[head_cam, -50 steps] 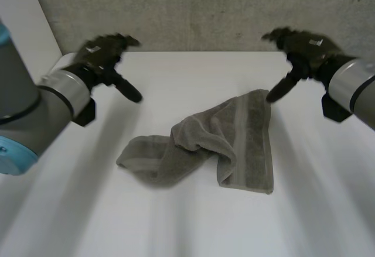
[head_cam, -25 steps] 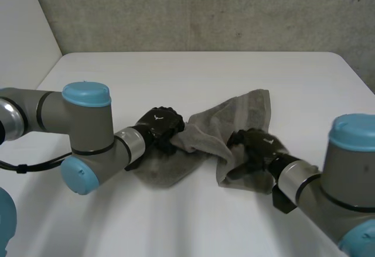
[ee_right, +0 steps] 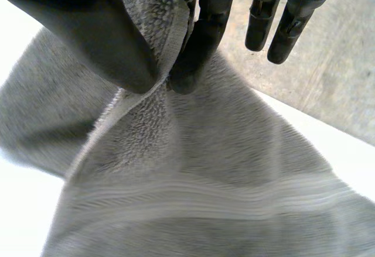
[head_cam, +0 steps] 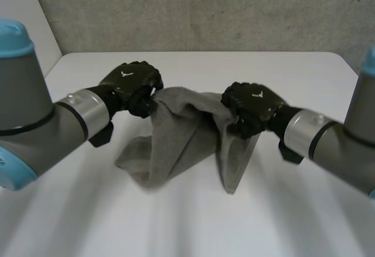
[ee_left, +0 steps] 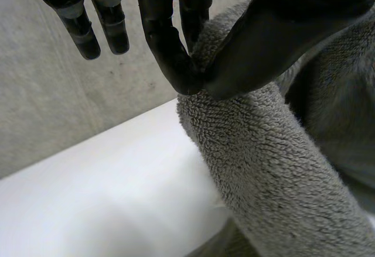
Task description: Fold the towel.
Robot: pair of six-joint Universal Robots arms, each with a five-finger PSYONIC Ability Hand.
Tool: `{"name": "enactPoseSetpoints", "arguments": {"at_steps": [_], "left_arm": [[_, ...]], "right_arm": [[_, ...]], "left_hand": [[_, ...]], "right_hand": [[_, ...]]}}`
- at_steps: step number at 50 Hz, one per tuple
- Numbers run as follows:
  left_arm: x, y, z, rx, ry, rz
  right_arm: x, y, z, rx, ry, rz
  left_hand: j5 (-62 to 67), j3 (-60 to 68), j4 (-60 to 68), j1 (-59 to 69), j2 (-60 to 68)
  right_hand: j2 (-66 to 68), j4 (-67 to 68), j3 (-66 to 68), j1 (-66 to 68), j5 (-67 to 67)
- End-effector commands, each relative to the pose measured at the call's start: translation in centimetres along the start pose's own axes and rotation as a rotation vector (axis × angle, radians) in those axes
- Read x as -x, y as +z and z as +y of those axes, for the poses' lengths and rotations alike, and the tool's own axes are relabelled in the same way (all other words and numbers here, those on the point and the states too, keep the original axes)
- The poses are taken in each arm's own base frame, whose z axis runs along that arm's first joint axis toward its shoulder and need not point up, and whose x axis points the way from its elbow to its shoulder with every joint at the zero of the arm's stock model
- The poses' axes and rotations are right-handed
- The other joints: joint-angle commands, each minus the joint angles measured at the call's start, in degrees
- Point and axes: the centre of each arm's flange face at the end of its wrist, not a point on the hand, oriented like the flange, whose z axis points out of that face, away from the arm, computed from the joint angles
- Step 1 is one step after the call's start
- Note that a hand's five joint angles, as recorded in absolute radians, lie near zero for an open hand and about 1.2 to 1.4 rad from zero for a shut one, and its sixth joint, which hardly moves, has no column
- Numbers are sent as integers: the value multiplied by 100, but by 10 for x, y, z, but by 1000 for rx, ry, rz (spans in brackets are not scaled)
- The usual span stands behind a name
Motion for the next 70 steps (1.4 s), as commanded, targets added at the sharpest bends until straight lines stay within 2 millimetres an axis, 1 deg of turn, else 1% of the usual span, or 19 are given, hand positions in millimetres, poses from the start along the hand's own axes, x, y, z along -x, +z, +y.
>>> {"name": "enactPoseSetpoints", "arguments": {"at_steps": [1, 5, 6, 7, 8, 10, 12, 19, 21, 26, 27, 28, 30, 31, 32, 35, 38, 63, 70], "left_arm": [[21, 24, -37, -168, 241, -92], [31, 34, -82, -403, 295, -207], [35, 35, -103, -520, 296, -269], [33, 30, -123, -639, 288, -307], [33, 30, -123, -640, 288, -307], [12, -12, -178, -885, 269, -305], [5, -31, -190, -939, 259, -290], [-14, -60, -166, -882, 249, -186], [-19, -64, -151, -842, 250, -160], [-25, -57, -84, -638, 226, -107], [-27, -50, -48, -524, 205, -92], [-27, -50, -48, -523, 205, -92], [-28, -36, 21, -297, 159, -69], [-28, -36, 22, -296, 159, -69], [-30, -32, 51, -187, 137, -57], [-33, -30, 97, -5, 98, -35], [-34, -29, 117, 91, 79, -33], [-24, 3, 57, -99, 123, -50], [-33, 23, 63, -67, 267, 83]], "right_arm": [[-38, 28, -66, -142, -252, 173], [-43, 14, -160, -541, -322, 346], [-43, 14, -160, -542, -322, 347], [-34, -4, -190, -696, -315, 374], [-33, -4, -191, -698, -315, 374], [-18, -57, -237, -942, -314, 403], [-11, -73, -242, -976, -325, 390], [11, -64, -200, -825, -362, 221], [16, -56, -163, -663, -369, 142], [8, -36, -102, -436, -429, 103], [8, -36, -102, -435, -429, 103], [5, -29, -78, -352, -453, 93], [3, -23, -56, -277, -483, 82], [2, -19, -37, -210, -512, 71], [1, -15, -16, -139, -547, 63], [-2, -8, 18, -23, -595, 39], [-5, -5, 32, 20, -607, 27], [-15, -7, 26, -23, -402, 109], [-26, -9, 29, -11, -384, 135]], "left_hand": [[197, -283, -318, 473, 282], [197, -283, -318, 473, 282], [197, -283, -318, 473, 282], [197, -283, -318, 473, 282], [197, -283, -318, 473, 282], [197, -283, -318, 473, 282], [197, -283, -318, 473, 282], [197, -283, -318, 473, 282], [197, -283, -318, 473, 282], [197, -283, -318, 473, 282], [197, -283, -318, 473, 282], [197, -283, -318, 473, 282], [197, -283, -318, 473, 282], [197, -283, -318, 473, 282], [197, -283, -318, 473, 282], [-3132, -283, -318, -2856, -3047], [-4373, -283, -318, -4096, -4287], [-5956, -283, -318, -5679, -5870], [-6059, -283, -318, -5782, -5973]], "right_hand": [[362, -332, -70, 794, 443], [362, -332, -70, 794, 443], [362, -332, -70, 794, 443], [362, -332, -70, 794, 443], [362, -332, -70, 794, 443], [362, -332, -70, 794, 443], [362, -332, -70, 794, 443], [362, -332, -70, 794, 443], [362, -332, -70, 794, 443], [362, -332, -70, 794, 443], [362, -332, -70, 794, 443], [362, -332, -70, 794, 443], [362, -332, -70, 794, 443], [362, -332, -70, 794, 443], [362, -332, -70, 794, 443], [362, -332, -70, 794, 443], [362, -332, -70, 794, 443], [362, -332, -70, 794, 443], [362, -332, -70, 794, 443]]}}
